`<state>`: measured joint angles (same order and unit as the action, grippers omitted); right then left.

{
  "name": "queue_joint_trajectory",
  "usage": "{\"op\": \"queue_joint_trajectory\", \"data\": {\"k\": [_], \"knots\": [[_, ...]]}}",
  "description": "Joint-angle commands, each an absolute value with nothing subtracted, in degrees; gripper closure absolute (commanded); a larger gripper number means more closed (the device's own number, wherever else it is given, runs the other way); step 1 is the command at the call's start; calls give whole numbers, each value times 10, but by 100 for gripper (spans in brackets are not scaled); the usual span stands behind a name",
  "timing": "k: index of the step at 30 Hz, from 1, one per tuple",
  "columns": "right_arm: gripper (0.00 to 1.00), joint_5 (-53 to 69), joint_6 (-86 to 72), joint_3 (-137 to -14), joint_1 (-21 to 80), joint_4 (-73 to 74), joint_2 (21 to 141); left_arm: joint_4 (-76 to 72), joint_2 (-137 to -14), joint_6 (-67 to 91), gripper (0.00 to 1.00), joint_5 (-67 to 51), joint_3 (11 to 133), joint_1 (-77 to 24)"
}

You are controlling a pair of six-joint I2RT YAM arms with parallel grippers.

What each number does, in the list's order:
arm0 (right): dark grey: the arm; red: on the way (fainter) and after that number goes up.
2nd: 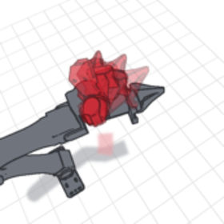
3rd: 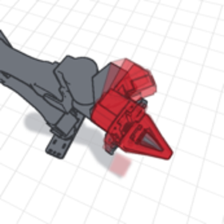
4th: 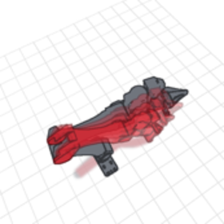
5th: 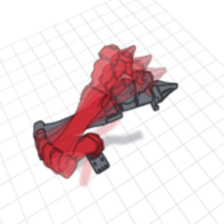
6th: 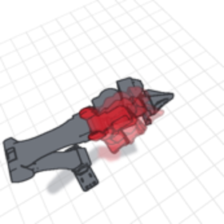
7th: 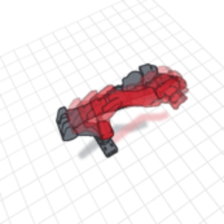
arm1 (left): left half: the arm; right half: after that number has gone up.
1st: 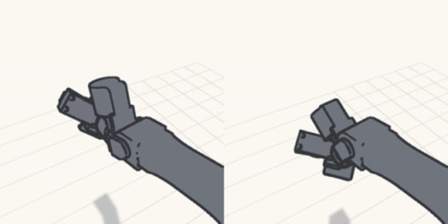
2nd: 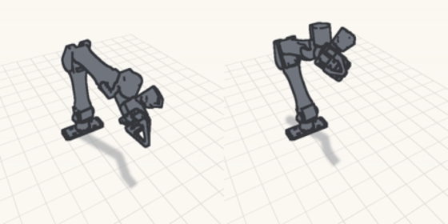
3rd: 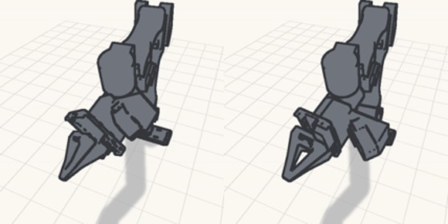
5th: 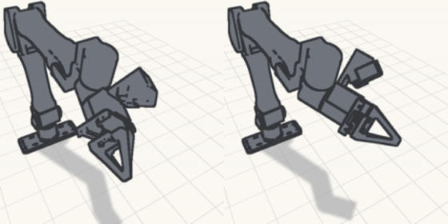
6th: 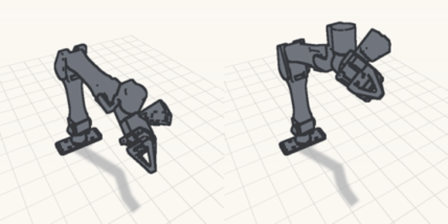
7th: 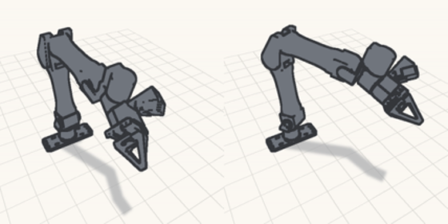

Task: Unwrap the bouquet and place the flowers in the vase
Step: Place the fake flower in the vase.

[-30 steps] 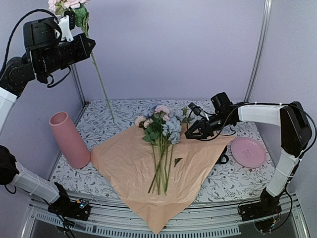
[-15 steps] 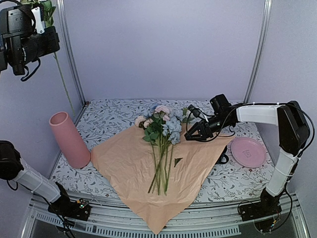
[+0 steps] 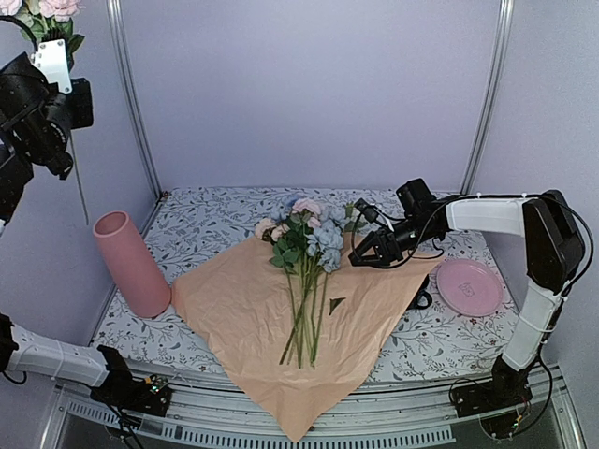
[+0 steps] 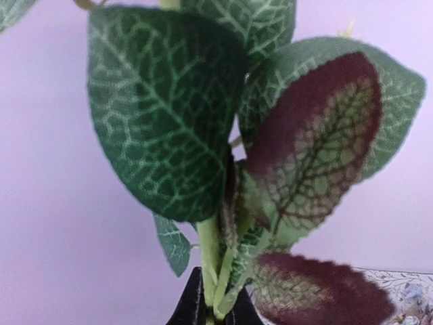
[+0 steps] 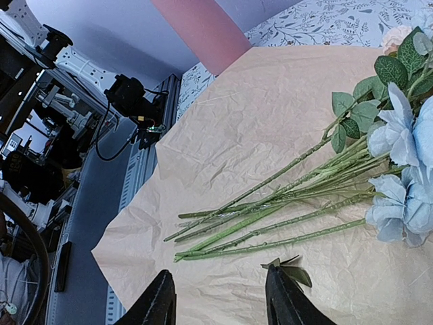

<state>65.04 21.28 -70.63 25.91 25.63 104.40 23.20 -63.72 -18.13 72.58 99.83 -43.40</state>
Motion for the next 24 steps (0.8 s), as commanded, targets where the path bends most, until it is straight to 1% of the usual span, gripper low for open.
{"op": "queue_joint_trajectory", "data": {"k": [1,3,4,6,10,15,21,24], "knots": [[52,658,223,-710,261,262,1051,65,-608,-266,100,742,932,-428],[52,658,224,-709,261,262,1052,201,-620,-140,100,712,974,-426],[53,659,224,-710,261,262,1053,245,-626,-103,100,693,991,-424],[53,660,223,-710,261,261,1056,282,-639,-74,100,671,1005,-420],[53,662,223,-712,261,263,1059,316,-654,-42,100,634,1007,-395],[53,658,225,-710,261,264,1056,362,-666,6,100,547,1000,-316],[53,657,225,-710,261,265,1060,371,-664,45,100,453,964,-239],[53,658,225,-711,261,265,1064,368,-651,72,100,419,916,-215]]}}
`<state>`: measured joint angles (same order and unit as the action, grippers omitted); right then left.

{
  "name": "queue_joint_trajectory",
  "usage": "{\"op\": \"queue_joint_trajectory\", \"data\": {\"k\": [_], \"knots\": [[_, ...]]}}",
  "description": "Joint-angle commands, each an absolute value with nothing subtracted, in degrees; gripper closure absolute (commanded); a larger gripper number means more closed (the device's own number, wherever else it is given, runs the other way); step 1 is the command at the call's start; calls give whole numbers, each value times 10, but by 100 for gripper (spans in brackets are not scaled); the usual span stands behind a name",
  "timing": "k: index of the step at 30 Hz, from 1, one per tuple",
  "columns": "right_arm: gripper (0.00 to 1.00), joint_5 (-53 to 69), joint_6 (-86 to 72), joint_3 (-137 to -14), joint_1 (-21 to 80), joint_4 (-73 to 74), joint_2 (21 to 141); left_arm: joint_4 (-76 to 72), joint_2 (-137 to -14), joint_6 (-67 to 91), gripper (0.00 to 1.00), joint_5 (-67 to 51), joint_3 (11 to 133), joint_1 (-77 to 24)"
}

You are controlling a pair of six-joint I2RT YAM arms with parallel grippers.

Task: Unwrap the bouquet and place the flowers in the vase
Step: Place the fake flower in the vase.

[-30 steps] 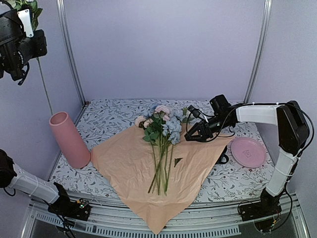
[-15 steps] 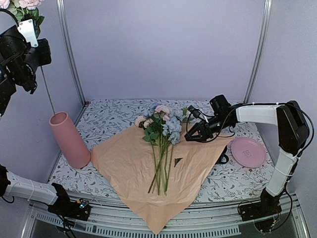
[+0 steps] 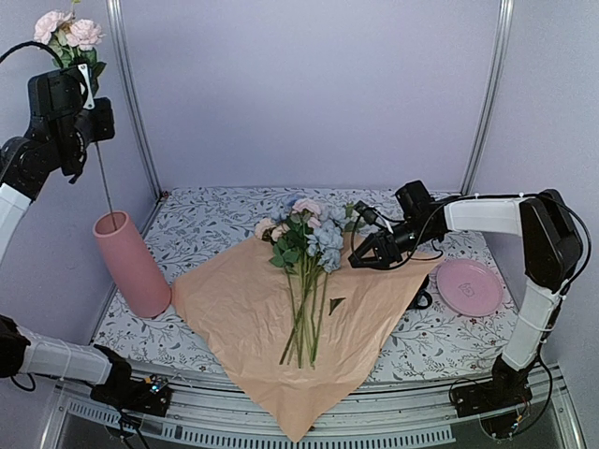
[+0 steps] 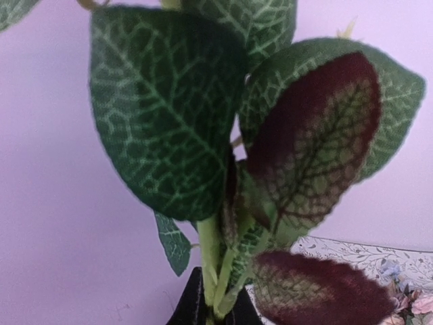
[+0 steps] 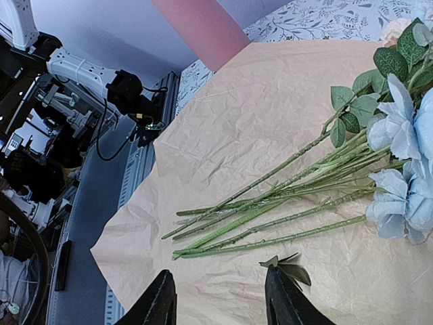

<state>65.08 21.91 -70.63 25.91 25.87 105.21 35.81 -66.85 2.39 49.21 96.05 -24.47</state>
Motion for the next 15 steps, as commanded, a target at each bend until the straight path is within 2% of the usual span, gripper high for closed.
{"op": "queue_joint_trajectory", "data": {"k": [1,15], "knots": [[53,660,226,-711,261,265,1065,365,-646,80,100,410,898,-208],[53,671,223,-711,261,266,1079,376,-554,201,100,330,675,-182]]}}
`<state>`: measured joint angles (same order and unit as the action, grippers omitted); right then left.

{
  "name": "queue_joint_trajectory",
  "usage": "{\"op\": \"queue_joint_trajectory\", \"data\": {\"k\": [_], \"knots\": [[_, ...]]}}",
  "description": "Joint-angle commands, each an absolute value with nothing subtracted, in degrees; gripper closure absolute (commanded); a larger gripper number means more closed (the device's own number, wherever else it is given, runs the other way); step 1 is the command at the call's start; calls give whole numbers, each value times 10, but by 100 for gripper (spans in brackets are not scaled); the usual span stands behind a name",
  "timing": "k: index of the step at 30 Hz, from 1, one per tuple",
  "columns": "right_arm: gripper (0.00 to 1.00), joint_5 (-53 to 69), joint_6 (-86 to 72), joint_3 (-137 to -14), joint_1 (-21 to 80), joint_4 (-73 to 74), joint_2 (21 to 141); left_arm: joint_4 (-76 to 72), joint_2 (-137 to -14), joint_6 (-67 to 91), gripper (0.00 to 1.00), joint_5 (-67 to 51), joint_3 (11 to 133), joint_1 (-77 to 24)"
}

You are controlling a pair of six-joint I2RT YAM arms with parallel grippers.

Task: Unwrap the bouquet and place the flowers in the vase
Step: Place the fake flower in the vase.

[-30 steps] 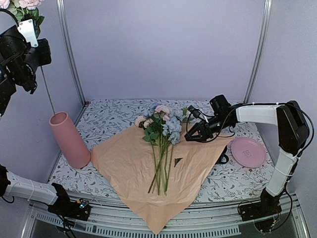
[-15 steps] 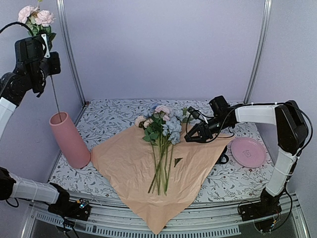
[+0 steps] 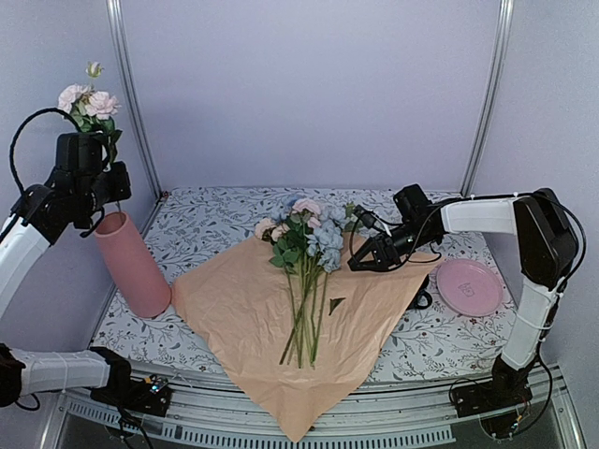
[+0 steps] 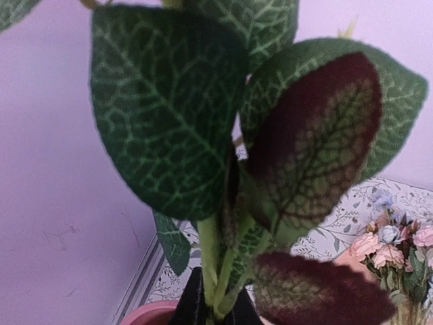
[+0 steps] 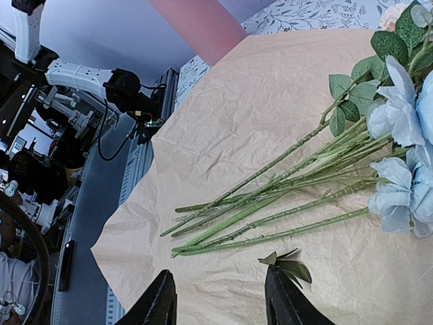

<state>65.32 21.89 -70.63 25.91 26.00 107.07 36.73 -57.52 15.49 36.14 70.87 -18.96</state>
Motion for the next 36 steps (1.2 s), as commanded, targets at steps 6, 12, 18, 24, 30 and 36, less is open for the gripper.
{"op": "queue_joint_trajectory", "data": {"k": [6,12,18,24,30,36], "knots": [[53,678,222,-712,261,266,1083,416,-539,240,86,332,660,-183],[53,678,223,-711,261,268,1077,486,-546,306,49,344,681,-182],[53,675,226,-711,261,269,1071,582,-574,367,43,313,734,-187],[53,676,229,-712,261,270,1070,640,-575,420,48,304,778,-218],[53,679,227,-713,261,269,1074,698,-629,485,52,312,847,-300],[53,676,225,-713,261,269,1071,733,-713,500,56,335,943,-384]]}}
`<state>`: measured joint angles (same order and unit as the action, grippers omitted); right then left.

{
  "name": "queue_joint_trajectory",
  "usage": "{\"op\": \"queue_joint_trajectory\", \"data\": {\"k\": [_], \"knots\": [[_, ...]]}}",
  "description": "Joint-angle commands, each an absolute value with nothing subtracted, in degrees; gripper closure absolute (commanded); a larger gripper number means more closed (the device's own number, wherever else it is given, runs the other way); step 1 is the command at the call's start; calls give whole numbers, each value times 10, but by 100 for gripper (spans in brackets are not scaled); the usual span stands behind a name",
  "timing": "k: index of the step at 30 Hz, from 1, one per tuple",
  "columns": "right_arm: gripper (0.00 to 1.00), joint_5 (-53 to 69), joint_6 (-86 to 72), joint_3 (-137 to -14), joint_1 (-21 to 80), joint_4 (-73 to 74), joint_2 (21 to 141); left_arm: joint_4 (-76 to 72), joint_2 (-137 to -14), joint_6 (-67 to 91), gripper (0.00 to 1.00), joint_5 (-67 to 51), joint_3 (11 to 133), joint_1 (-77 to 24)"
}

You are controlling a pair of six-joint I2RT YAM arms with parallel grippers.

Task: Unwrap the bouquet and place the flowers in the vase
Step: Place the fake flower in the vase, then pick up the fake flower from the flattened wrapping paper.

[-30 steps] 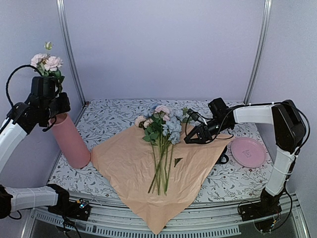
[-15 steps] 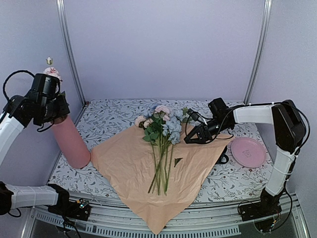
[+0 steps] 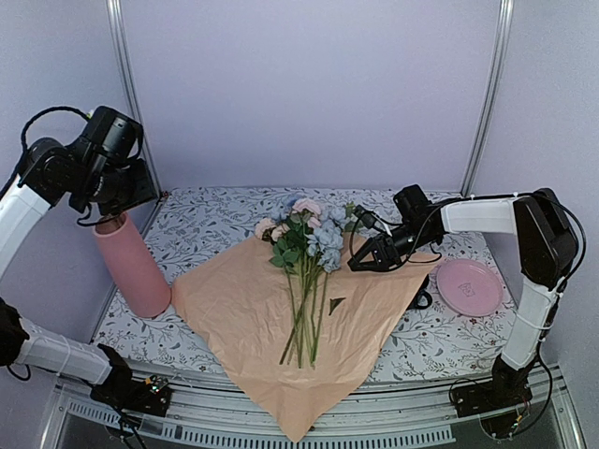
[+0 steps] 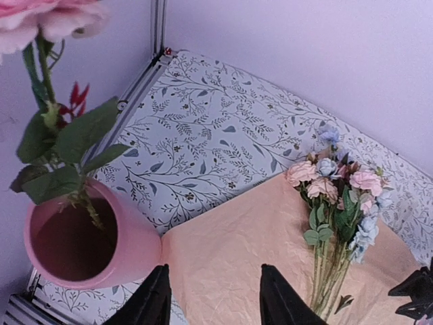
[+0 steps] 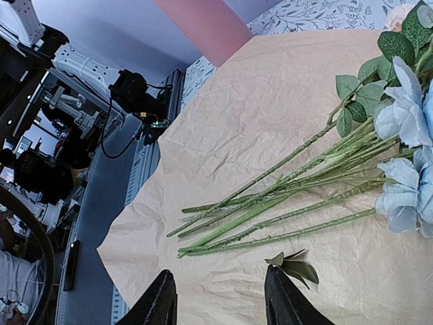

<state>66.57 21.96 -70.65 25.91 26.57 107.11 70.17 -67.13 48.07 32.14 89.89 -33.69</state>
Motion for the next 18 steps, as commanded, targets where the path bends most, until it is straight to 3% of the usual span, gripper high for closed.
{"op": "queue_joint_trajectory", "data": {"k": [1,6,10,18], "knots": [[53,676,224,-714,261,268,1071,721,-725,488,58,333,953,-397],[53,667,218,-714,261,266,1066,589,-769,384,66,295,946,-445],[53,657,201,-714,261,257,1061,419,-773,316,67,229,850,-447],[54,614,184,-737,261,283,1034,259,-852,358,69,178,759,-465]]}}
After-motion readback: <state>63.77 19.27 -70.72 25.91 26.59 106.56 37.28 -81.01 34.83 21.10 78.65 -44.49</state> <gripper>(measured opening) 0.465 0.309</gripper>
